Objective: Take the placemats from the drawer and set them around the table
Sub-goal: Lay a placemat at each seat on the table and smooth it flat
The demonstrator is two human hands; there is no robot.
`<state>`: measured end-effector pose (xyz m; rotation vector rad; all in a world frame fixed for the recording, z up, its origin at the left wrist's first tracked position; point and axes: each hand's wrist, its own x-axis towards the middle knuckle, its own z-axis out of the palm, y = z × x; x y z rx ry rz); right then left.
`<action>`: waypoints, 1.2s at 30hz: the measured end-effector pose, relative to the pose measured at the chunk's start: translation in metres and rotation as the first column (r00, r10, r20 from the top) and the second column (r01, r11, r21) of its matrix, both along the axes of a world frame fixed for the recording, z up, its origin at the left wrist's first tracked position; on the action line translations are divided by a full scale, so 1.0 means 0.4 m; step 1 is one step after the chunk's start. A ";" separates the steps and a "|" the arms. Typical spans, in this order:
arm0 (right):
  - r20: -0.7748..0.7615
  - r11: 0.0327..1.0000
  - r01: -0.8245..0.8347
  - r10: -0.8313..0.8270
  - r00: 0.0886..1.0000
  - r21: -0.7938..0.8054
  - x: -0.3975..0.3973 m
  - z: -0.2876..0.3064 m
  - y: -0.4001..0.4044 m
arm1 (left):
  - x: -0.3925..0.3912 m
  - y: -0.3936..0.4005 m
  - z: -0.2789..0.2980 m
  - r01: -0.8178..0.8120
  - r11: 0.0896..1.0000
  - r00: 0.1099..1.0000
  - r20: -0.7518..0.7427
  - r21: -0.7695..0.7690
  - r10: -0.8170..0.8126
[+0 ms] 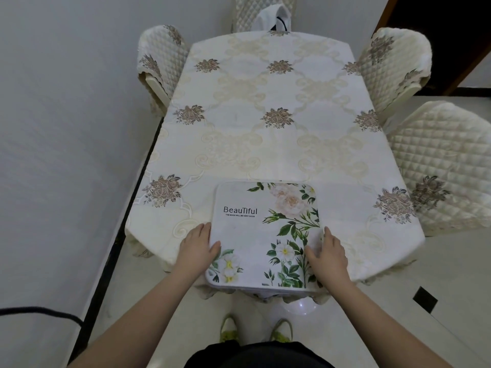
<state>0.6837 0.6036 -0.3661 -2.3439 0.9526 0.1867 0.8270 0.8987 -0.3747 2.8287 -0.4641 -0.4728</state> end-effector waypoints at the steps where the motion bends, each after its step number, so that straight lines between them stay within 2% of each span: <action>1: 0.016 1.000 -0.007 0.006 1.000 0.029 0.010 0.005 -0.004 | 0.006 0.000 0.004 0.029 1.000 1.000 -0.001 -0.002 -0.029; 4: 0.021 0.996 -0.058 0.057 0.998 0.068 0.024 0.009 -0.014 | 0.014 -0.009 0.016 0.041 0.998 0.998 -0.036 -0.056 -0.043; 7: 0.020 0.993 -0.119 0.119 0.993 0.005 0.019 0.001 -0.015 | 0.012 -0.020 0.025 0.028 0.991 0.999 -0.032 -0.130 -0.032; 14: 0.068 0.986 -0.138 0.145 0.987 -0.089 0.012 0.014 0.000 | 0.001 -0.022 0.043 0.020 0.963 1.000 0.002 -0.267 -0.020; 17: 0.209 0.996 -0.089 0.085 0.974 0.014 0.010 0.040 0.015 | -0.011 -0.029 0.052 0.022 0.934 0.998 0.057 -0.357 -0.002; 20: 0.351 0.975 -0.019 -0.061 0.934 0.221 0.001 0.069 0.022 | -0.025 -0.040 0.062 -0.019 0.874 1.000 0.000 -0.485 0.022; 22: 0.346 0.947 0.033 -0.149 0.927 0.319 -0.002 0.083 0.019 | -0.033 -0.044 0.067 -0.088 0.838 0.995 -0.090 -0.539 0.047; 27: 0.304 0.879 0.143 -0.304 0.903 0.455 -0.005 0.085 0.011 | -0.027 -0.063 0.063 -0.274 0.792 0.956 -0.244 -0.546 0.162; 31: 0.252 0.877 0.128 -0.269 0.930 0.463 -0.012 0.074 0.017 | -0.026 -0.063 0.051 -0.301 0.796 0.941 -0.300 -0.525 0.158; 34: 0.164 0.913 0.111 -0.188 0.968 0.391 -0.018 0.060 0.020 | -0.025 -0.057 0.048 -0.305 0.804 0.939 -0.301 -0.510 0.166; 36: 0.177 0.929 0.095 -0.167 0.970 0.357 -0.019 0.056 0.018 | -0.021 -0.052 0.050 -0.287 0.804 0.947 -0.278 -0.520 0.158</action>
